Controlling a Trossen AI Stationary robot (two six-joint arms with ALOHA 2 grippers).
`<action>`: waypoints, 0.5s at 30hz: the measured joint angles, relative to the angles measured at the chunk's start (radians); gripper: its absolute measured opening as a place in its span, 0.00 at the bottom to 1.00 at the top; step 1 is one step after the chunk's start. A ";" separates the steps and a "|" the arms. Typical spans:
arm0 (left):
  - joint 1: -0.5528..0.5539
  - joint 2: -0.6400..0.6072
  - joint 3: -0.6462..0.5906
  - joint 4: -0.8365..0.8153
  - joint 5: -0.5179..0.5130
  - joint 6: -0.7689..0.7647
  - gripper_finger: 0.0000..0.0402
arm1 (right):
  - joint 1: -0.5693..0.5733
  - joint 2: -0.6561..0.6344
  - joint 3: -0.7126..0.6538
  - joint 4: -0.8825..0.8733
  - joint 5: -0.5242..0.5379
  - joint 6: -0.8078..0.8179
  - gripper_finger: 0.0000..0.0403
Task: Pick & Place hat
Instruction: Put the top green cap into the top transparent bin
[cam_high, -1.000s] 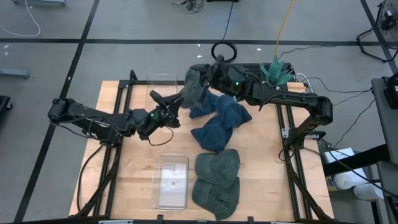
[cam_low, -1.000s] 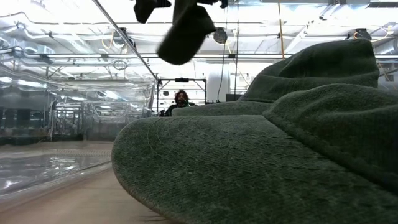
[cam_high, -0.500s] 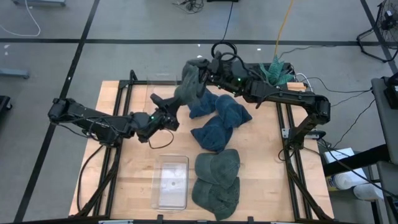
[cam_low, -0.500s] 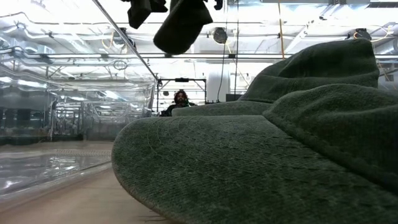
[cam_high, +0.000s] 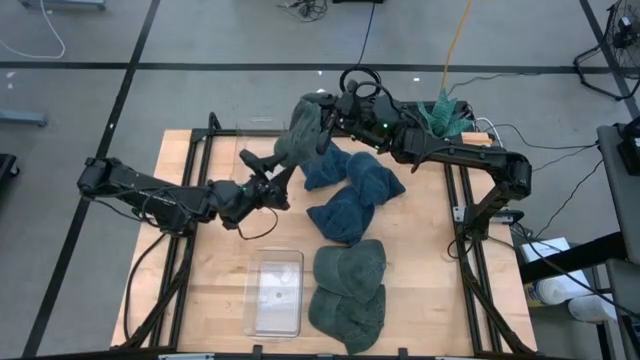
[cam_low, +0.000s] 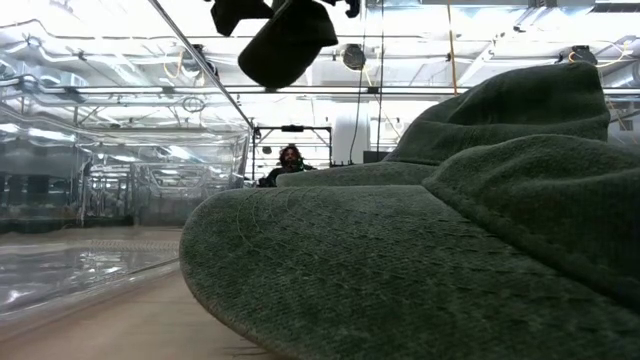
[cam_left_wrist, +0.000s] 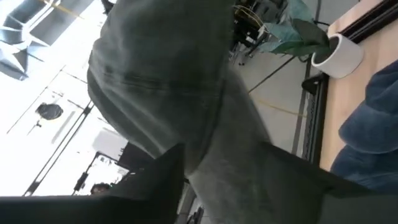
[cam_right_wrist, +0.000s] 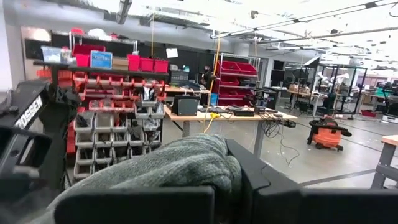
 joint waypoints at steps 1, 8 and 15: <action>0.000 0.000 0.000 0.018 0.000 -0.004 0.60 | 0.002 0.000 0.000 -0.013 0.000 -0.010 0.01; 0.000 -0.001 0.000 0.143 0.070 -0.016 0.80 | 0.006 0.032 0.000 -0.054 -0.003 -0.020 0.01; 0.022 0.000 0.000 0.136 0.135 -0.096 0.80 | 0.021 0.077 0.000 -0.052 -0.007 -0.047 0.01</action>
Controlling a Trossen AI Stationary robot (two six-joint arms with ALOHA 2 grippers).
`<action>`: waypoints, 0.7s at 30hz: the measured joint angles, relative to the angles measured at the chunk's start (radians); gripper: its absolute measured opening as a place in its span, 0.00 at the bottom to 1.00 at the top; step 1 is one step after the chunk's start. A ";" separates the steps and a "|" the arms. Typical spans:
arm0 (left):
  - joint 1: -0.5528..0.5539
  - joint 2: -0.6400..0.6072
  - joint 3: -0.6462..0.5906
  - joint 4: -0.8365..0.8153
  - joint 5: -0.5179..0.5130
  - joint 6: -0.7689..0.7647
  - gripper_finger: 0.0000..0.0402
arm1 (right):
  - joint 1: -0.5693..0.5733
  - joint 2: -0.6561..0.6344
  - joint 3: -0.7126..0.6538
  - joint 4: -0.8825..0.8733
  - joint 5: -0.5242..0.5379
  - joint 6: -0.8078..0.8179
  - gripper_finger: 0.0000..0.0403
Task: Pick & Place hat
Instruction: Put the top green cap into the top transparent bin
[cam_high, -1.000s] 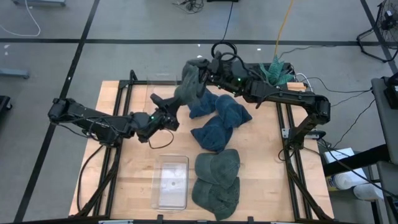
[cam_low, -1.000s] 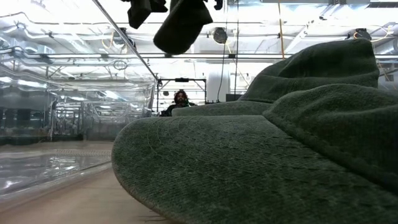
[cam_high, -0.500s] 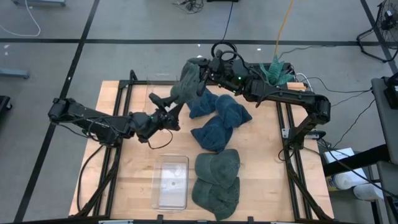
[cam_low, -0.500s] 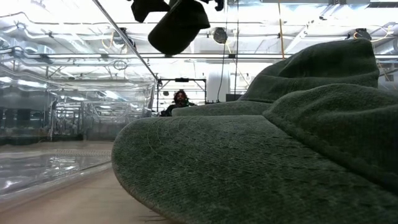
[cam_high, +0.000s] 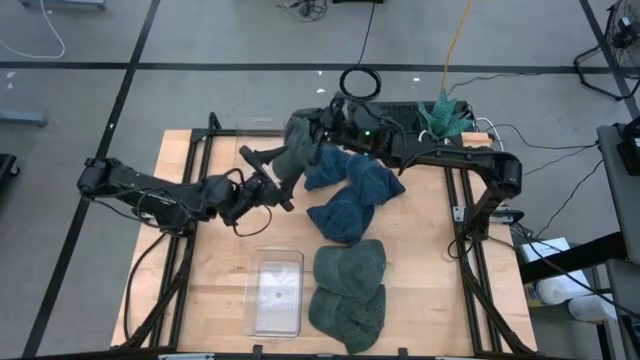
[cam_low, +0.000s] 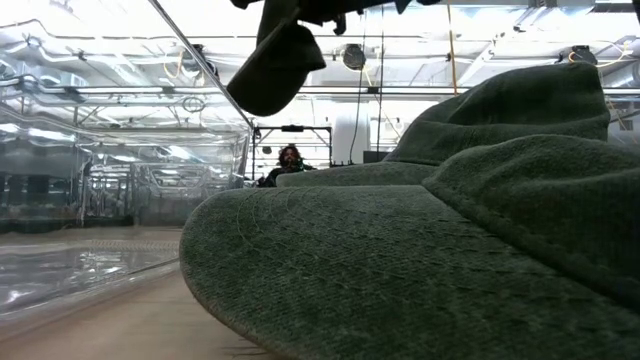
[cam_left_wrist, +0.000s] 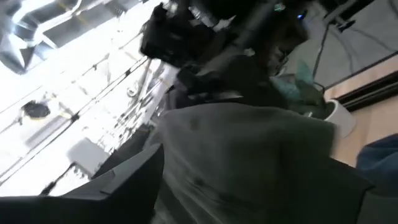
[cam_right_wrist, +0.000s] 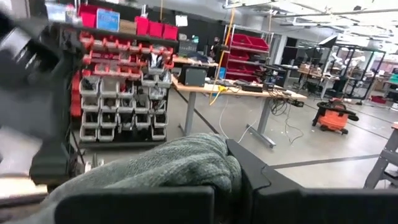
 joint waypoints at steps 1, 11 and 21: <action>0.003 0.000 0.000 -0.001 -0.011 -0.007 0.79 | 0.004 0.003 0.000 -0.002 0.000 -0.008 0.01; 0.058 0.000 0.000 -0.056 -0.062 -0.110 0.70 | 0.067 0.004 0.000 -0.007 0.001 -0.119 0.01; 0.056 0.000 0.000 -0.099 -0.091 -0.184 0.49 | 0.080 0.004 0.000 -0.056 0.008 -0.140 0.01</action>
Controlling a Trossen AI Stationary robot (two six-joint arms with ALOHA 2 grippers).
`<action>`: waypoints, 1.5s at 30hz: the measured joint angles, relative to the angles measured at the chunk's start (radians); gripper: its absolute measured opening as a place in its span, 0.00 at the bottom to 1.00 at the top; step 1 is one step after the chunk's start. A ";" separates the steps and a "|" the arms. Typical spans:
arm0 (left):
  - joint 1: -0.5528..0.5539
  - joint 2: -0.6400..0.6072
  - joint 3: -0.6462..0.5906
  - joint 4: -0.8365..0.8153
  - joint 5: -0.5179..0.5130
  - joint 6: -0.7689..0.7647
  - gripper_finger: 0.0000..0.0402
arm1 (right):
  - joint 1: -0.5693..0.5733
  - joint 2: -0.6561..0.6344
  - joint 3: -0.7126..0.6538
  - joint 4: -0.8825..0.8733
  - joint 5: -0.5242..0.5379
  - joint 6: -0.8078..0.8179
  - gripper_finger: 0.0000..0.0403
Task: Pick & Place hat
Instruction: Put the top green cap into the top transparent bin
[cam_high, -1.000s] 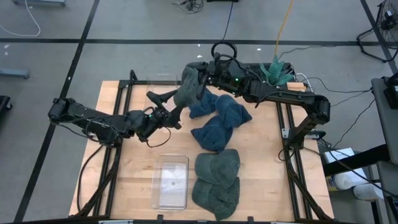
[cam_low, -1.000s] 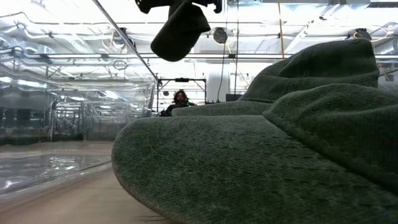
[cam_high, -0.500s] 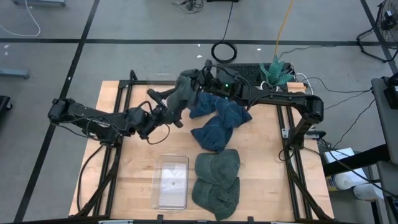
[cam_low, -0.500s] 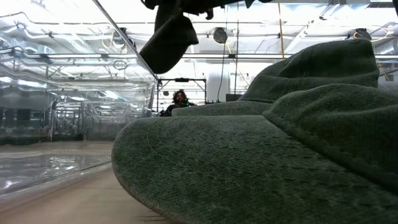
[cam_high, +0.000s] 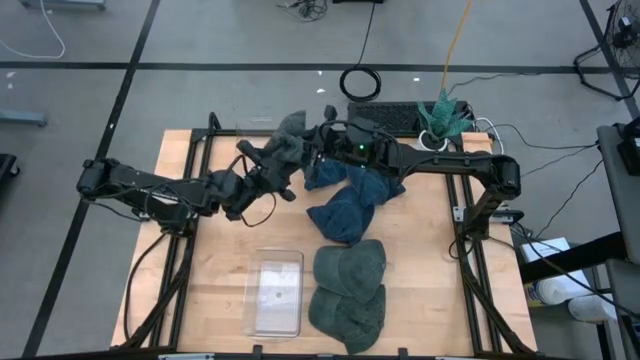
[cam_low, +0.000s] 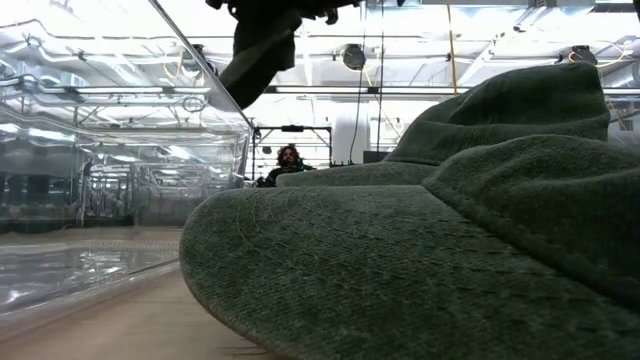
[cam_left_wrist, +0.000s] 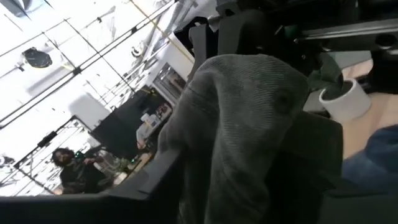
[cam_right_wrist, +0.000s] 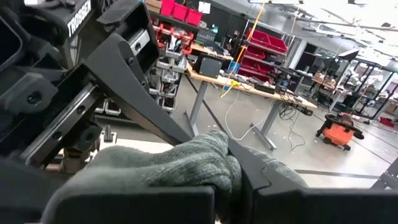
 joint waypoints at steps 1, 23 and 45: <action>-0.003 0.000 0.000 -0.008 -0.021 0.010 0.43 | 0.000 0.000 0.000 -0.004 0.000 0.000 0.01; 0.037 -0.401 -0.001 -0.761 0.390 -0.116 0.02 | 0.002 -0.009 0.001 -0.217 -0.009 -0.014 0.14; 0.600 -0.431 -0.001 -0.886 1.150 0.081 0.02 | 0.005 -0.044 0.001 -0.466 -0.159 -0.072 0.14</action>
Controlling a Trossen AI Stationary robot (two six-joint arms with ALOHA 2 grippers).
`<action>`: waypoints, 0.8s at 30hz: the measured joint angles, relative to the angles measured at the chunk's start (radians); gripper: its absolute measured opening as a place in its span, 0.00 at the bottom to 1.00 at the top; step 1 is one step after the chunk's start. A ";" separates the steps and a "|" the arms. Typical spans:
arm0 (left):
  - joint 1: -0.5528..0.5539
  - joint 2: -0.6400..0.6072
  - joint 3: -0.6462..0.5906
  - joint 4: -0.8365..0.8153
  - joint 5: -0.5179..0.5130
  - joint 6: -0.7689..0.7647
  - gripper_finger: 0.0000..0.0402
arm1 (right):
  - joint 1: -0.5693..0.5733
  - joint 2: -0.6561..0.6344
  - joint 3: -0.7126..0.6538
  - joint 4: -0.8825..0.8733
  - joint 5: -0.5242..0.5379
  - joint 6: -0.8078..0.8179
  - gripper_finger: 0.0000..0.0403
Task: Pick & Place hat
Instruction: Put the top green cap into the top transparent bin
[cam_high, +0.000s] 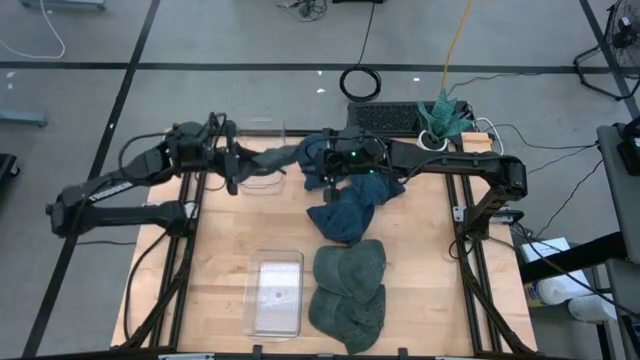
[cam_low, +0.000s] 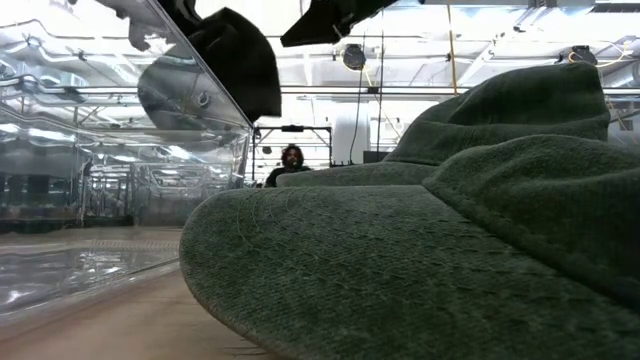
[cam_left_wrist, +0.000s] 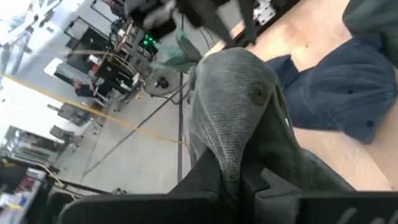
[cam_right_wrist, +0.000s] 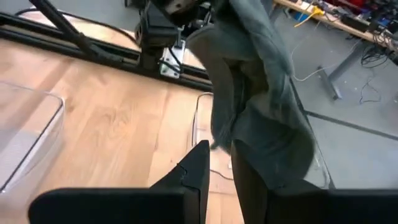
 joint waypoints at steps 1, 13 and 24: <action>0.036 0.001 -0.003 0.001 0.035 0.001 0.02 | 0.000 0.000 0.000 -0.014 0.001 0.000 0.14; 0.437 0.098 -0.119 0.155 0.581 0.026 0.01 | -0.040 -0.010 0.000 -0.075 0.001 -0.081 0.14; 0.551 0.295 -0.183 0.288 0.631 0.034 0.03 | -0.097 -0.010 0.000 -0.062 0.002 -0.086 0.14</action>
